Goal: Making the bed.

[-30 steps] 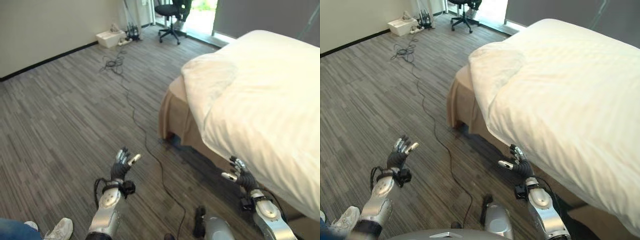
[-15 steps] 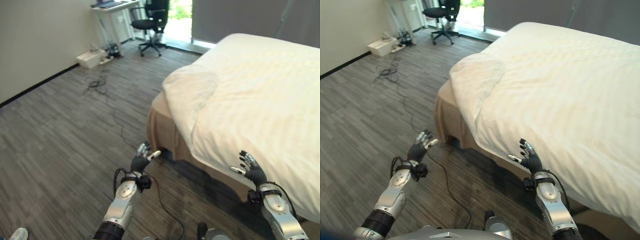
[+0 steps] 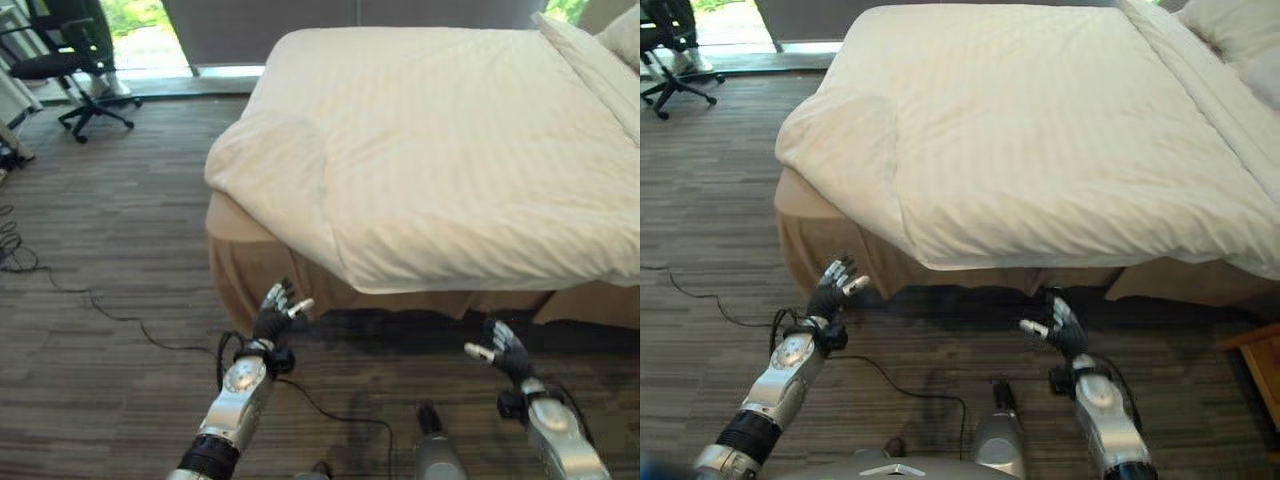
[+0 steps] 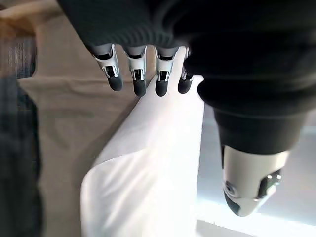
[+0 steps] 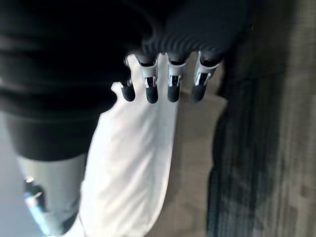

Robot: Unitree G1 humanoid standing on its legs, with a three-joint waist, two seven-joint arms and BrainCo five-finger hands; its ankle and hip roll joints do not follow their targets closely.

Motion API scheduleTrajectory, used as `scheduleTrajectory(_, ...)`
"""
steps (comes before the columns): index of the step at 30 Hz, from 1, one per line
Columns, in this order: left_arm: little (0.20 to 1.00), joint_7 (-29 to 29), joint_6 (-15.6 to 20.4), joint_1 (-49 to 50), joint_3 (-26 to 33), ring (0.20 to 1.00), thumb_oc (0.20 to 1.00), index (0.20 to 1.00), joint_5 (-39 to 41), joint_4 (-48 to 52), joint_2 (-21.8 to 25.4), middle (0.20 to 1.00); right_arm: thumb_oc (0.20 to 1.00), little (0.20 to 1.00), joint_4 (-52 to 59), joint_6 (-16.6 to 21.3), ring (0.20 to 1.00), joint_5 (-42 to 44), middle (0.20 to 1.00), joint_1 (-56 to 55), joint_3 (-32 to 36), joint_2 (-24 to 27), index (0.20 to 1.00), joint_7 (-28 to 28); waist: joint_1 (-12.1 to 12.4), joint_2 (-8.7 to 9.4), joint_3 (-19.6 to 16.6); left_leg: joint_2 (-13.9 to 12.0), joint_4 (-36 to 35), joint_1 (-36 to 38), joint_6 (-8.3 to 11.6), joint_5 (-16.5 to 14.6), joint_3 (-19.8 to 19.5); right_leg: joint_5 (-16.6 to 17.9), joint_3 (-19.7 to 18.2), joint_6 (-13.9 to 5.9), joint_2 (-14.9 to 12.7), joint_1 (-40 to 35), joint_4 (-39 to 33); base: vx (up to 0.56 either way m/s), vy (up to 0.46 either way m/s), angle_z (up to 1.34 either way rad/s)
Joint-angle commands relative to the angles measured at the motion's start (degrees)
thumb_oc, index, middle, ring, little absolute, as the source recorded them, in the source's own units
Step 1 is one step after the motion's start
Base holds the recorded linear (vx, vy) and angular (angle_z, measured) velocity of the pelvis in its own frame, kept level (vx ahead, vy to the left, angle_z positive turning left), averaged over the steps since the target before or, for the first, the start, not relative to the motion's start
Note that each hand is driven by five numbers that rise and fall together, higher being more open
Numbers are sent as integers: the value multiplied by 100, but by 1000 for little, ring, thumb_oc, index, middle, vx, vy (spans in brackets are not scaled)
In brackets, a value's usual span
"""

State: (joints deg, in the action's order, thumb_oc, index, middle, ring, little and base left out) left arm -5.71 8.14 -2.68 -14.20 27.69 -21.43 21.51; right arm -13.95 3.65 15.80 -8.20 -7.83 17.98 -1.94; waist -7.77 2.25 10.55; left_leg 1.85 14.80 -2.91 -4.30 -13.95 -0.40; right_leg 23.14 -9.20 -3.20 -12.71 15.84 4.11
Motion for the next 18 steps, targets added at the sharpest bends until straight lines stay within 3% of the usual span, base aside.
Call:
scheduleTrajectory(1, 1000, 282, 92, 349, 404, 1000, 1000, 1000, -382, 688, 115, 1000, 1000, 1000, 363, 140, 1000, -16, 1000, 375, -255, 280, 1000, 291, 283, -344, 38, -779, -1564, 750, 724, 1160, 235, -1287, 1611, -633, -772, -526, 951, -137, 485, -174)
scheduleTrajectory(2, 1000, 309, 77, 442, 466, 1000, 1000, 1000, -372, 694, 130, 1000, 1000, 1000, 357, 136, 1000, -94, 1000, 377, -301, 307, 1000, 321, 354, -350, 54, -737, -1591, 770, 679, 1180, 465, -1495, 2051, -592, -746, -653, 1125, -117, 423, -156)
scheduleTrajectory(3, 1000, 343, 53, 528, 496, 1000, 1000, 1000, -351, 693, 99, 1000, 1000, 1000, 345, 134, 1000, -111, 1000, 365, -309, 326, 1000, 331, 371, -365, 43, -665, -1636, 757, 628, 1220, 602, -1681, 2260, -540, -613, -734, 1309, -98, 472, -136)
scheduleTrajectory(4, 1000, 355, 72, 647, 478, 1000, 1000, 1000, -366, 606, -11, 1000, 1000, 1000, 311, 173, 1000, -127, 1000, 273, -266, 394, 1000, 406, 188, -346, -16, -511, -1755, 809, 616, 1276, 733, -1992, 1663, -518, 153, -751, 1092, -64, 318, -98)
scheduleTrajectory(6, 1000, 356, 74, 645, 477, 1000, 1000, 1000, -366, 603, -13, 1000, 1000, 1000, 311, 173, 1000, -127, 1000, 274, -265, 396, 1000, 406, 208, -350, -30, -515, -1761, 797, 619, 1285, 754, -1975, 1644, -513, 163, -728, 1083, -22, 139, -86)
scheduleTrajectory(7, 1000, 312, 92, 486, 471, 1000, 1000, 1000, -282, 535, -197, 1000, 1000, 1000, 381, 243, 1000, -64, 1000, 219, -107, 446, 1000, 269, 170, -261, -93, -356, -1783, 802, 635, 1255, 1026, -1997, 2094, -449, 294, -982, 493, -22, 95, -34)
scheduleTrajectory(8, 1000, 312, 93, 485, 468, 1000, 1000, 1000, -282, 533, -198, 1000, 1000, 1000, 386, 241, 1000, -64, 1000, 214, -105, 447, 1000, 268, 160, -267, -87, -360, -1784, 809, 636, 1256, 1013, -1984, 2111, -449, 299, -1009, 464, -37, 99, -33)
scheduleTrajectory(10, 1000, 264, 92, 466, 463, 1000, 1000, 1000, -245, 617, -240, 1000, 1000, 1000, 396, 255, 1000, 23, 1000, 181, -42, 393, 1000, 203, 174, -231, -136, -359, -1842, 846, 648, 1243, 1253, -1948, 2713, -438, 361, -1005, 366, -27, 30, -25)
scheduleTrajectory(12, 1000, 260, 86, 432, 438, 1000, 1000, 1000, -214, 676, -268, 1000, 1000, 1000, 361, 238, 1000, 64, 1000, 179, -44, 346, 1000, 195, 177, -209, -138, -374, -1788, 875, 635, 1206, 1420, -1939, 2981, -460, 348, -893, 498, -11, 22, -36)
scheduleTrajectory(14, 1000, 291, 114, 398, 396, 1000, 1000, 1000, -233, 667, -290, 1000, 1000, 1000, 225, 246, 1000, 160, 1000, 287, -172, 322, 1000, 202, 157, -139, -134, -384, -1548, 808, 663, 1179, 1474, -1997, 2586, -416, 524, -1072, 37, 19, -56, -31)
scheduleTrajectory(15, 1000, 292, 115, 399, 397, 1000, 1000, 1000, -233, 667, -289, 1000, 1000, 1000, 223, 248, 1000, 161, 1000, 289, -174, 322, 1000, 202, 165, -138, -131, -386, -1543, 812, 665, 1174, 1484, -1989, 2578, -415, 530, -1080, 23, 54, -75, -20)
scheduleTrajectory(17, 1000, 290, 122, 463, 450, 1000, 1000, 1000, -122, 712, -337, 1000, 1000, 1000, 192, 264, 1000, 241, 1000, 417, -257, 374, 1000, 193, 289, -134, -153, -444, -840, 596, 808, 1209, 1616, -1989, 2686, -335, 527, -1279, -162, 59, -106, -42)
scheduleTrajectory(18, 1000, 311, 137, 503, 454, 1000, 1000, 1000, 12, 736, -366, 1000, 1000, 1000, 235, 283, 1000, 312, 1000, 513, -339, 445, 1000, 194, 387, -105, -38, -618, 300, 187, 1076, 1418, 1558, -2065, 2713, -223, 514, -1409, -222, 50, -107, -43)
